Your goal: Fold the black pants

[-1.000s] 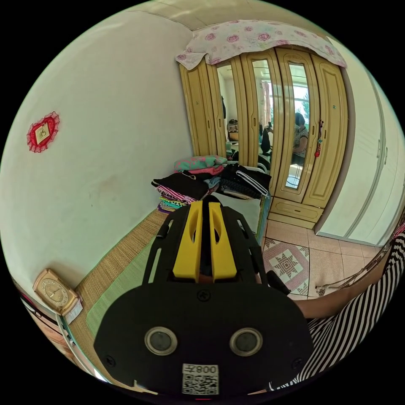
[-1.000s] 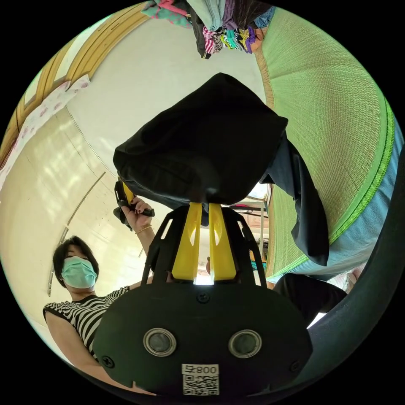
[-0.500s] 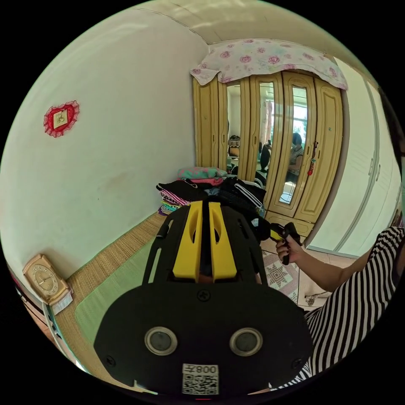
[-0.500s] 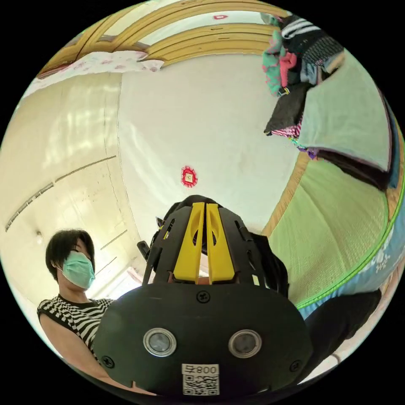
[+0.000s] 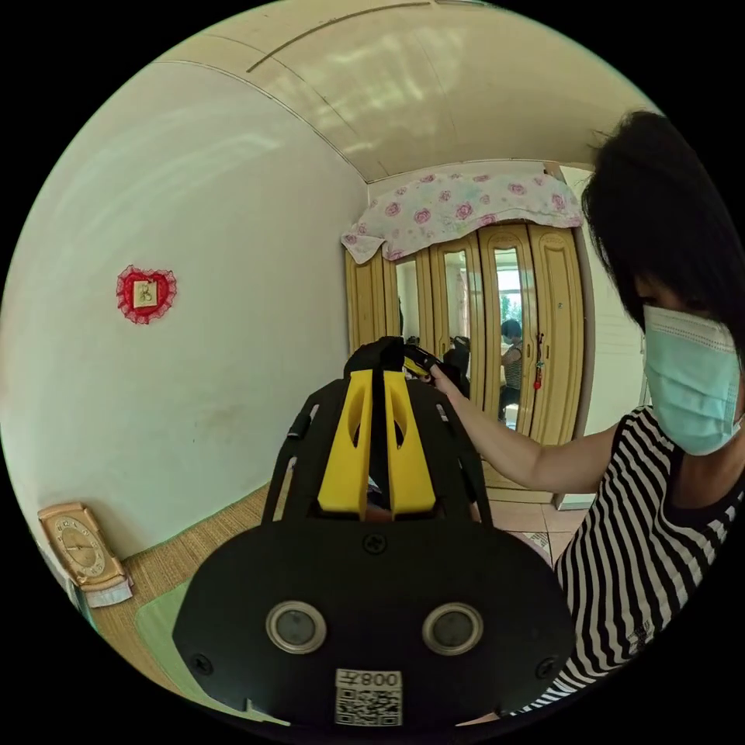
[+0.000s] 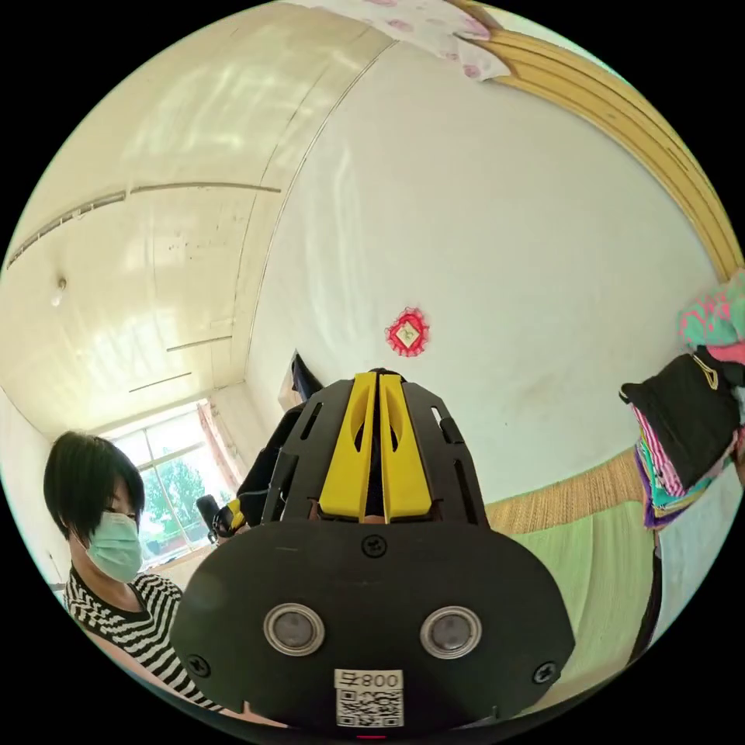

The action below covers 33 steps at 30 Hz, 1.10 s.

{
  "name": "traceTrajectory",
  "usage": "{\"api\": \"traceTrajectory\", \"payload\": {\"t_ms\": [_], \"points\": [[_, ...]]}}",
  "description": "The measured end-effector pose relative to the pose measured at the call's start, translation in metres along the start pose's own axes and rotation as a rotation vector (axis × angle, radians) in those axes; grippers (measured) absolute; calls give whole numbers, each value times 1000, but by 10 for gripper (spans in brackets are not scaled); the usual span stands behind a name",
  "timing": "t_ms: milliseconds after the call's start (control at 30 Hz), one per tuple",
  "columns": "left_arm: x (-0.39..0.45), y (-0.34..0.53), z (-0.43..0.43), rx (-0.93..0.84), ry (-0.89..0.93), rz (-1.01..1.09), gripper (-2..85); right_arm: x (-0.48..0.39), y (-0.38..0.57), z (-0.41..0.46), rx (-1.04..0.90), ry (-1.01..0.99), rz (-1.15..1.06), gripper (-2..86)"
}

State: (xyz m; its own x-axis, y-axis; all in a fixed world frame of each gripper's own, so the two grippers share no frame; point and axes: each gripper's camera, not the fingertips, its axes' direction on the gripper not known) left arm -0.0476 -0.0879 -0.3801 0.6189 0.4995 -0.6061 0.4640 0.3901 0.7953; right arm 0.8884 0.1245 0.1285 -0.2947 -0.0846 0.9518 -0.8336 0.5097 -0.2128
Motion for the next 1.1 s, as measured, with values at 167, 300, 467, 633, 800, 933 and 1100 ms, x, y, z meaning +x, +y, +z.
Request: {"api": "traceTrajectory", "payload": {"t_ms": [167,300,467,633,800,933,1100], "points": [[-94,25,-97,51,-123,-146,19,-26,20,206,-275,-40,-52,2],[-182,94,-175,-36,-395,-377,21,-15,123,403,-609,-16,-32,4],[-296,237,-253,-271,-703,-850,22,40,312,559,-999,91,103,5],[-349,345,-296,-444,-792,-1164,16,90,421,584,-1148,101,165,12],[-389,378,-278,-525,-695,-1178,22,130,475,513,-1312,291,-47,14],[-431,391,-246,-605,-589,-1175,26,181,495,432,-1350,498,48,25],[-484,400,-190,-702,-424,-1145,37,233,506,325,-1286,714,281,61]]}}
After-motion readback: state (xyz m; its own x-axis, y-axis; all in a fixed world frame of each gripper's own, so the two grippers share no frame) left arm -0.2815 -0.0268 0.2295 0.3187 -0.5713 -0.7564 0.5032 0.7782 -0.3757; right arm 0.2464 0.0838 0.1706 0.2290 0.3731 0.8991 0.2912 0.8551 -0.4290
